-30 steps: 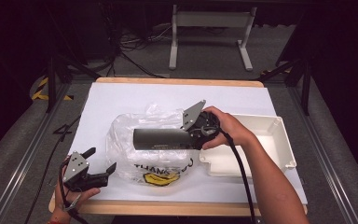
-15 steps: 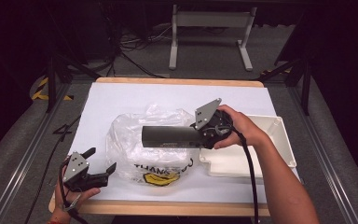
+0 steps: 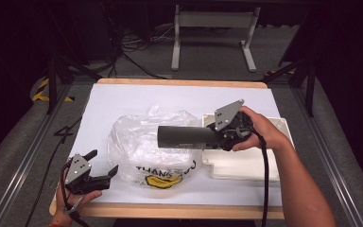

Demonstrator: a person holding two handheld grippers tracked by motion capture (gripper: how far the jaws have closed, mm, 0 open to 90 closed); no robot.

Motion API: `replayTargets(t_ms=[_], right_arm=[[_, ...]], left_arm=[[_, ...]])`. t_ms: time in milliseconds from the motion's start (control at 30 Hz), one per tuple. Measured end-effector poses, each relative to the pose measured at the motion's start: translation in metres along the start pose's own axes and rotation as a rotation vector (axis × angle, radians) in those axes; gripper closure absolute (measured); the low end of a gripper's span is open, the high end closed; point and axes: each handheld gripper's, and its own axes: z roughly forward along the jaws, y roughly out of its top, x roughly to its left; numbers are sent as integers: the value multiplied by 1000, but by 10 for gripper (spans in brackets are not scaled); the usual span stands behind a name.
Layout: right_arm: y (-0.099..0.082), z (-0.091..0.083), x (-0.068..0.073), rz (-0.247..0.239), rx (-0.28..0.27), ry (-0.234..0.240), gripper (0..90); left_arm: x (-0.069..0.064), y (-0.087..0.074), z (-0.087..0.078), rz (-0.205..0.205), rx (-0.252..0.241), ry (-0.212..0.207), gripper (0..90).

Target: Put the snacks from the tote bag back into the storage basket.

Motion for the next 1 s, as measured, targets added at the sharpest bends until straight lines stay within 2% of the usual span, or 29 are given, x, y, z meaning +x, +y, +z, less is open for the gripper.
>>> replayTargets(t_ms=[200,400,533,733,1000], right_arm=[[-12,-13,2,6,9,-5,429],[-20,-22,4,0,4,-35,429],[-24,-26,5,-8,11,-23,428],[-32,-33,6,-7,13,-31,428],[-50,-45,6,16,21,-47,428]], left_arm=[[0,0,0,0,2,0,98],[-1,0,1,4,8,-2,98],[0,0,1,3,9,-2,98],[0,0,1,6,10,-4,98],[-1,-1,2,6,14,-2,98]])
